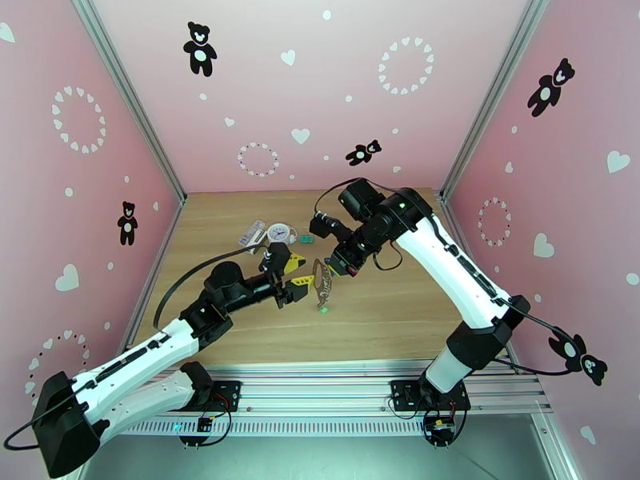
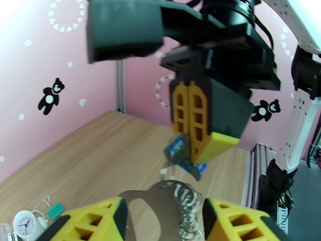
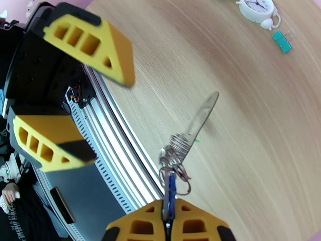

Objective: Remove the keys from the keyring

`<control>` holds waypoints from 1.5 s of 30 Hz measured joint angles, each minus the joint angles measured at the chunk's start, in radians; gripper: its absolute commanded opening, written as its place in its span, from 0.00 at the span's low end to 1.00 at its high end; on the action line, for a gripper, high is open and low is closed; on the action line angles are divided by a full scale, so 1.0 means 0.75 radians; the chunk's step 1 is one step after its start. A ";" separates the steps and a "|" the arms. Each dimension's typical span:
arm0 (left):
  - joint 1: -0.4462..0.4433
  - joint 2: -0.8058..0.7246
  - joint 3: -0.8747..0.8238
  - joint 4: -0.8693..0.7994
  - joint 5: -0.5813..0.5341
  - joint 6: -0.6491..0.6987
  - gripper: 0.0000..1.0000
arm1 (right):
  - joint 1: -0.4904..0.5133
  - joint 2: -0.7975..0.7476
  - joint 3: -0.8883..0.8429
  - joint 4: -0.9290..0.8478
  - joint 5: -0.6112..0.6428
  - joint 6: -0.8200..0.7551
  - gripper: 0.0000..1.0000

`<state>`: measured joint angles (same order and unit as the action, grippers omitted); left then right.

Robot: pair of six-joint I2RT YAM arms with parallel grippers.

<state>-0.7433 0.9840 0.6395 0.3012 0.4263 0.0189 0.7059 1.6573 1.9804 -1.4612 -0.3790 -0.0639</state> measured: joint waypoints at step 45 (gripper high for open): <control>0.000 0.166 0.136 0.020 0.152 0.109 0.27 | 0.002 -0.154 -0.108 0.119 -0.105 -0.380 0.00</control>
<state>-0.7433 1.1084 0.7418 0.3161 0.5400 0.1009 0.7071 1.5417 1.8996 -1.3720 -0.4580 -0.3489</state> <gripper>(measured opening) 0.256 0.058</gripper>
